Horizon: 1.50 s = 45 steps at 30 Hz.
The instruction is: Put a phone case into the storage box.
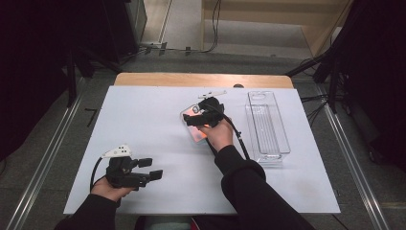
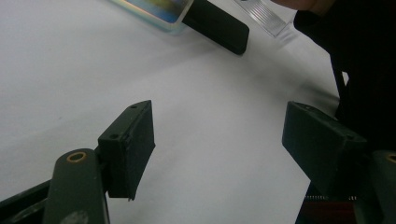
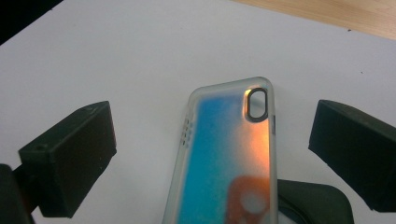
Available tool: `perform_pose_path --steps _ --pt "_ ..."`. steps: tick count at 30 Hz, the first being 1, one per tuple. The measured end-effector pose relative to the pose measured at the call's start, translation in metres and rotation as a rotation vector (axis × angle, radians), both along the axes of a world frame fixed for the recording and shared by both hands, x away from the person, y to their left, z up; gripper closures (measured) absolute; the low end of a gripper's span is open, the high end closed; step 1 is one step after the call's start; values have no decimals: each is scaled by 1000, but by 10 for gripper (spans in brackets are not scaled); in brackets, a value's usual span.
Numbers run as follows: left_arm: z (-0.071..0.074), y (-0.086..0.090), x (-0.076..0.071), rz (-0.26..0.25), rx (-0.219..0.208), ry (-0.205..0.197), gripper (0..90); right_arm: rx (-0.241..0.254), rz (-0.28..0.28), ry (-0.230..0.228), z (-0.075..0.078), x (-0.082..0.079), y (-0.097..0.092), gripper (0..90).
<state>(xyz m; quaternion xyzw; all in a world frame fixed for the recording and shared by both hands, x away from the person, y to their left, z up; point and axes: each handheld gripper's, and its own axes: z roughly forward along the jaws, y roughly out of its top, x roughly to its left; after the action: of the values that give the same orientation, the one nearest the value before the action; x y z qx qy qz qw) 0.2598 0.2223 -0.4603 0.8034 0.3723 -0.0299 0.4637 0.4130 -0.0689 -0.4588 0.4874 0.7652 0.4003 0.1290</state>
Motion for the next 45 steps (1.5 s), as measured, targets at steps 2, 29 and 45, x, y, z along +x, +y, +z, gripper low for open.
perform_pose_path --steps 2,29,45 --pt "0 0 0 1 -1 -1 257 -9 -3 -3 -1 1 1 0" --pt "0 0 0 -2 -4 1 257 -97 -30 39 -27 7 13 0" --pt "0 0 0 -2 -2 1 257 -143 -22 60 -43 7 17 0"
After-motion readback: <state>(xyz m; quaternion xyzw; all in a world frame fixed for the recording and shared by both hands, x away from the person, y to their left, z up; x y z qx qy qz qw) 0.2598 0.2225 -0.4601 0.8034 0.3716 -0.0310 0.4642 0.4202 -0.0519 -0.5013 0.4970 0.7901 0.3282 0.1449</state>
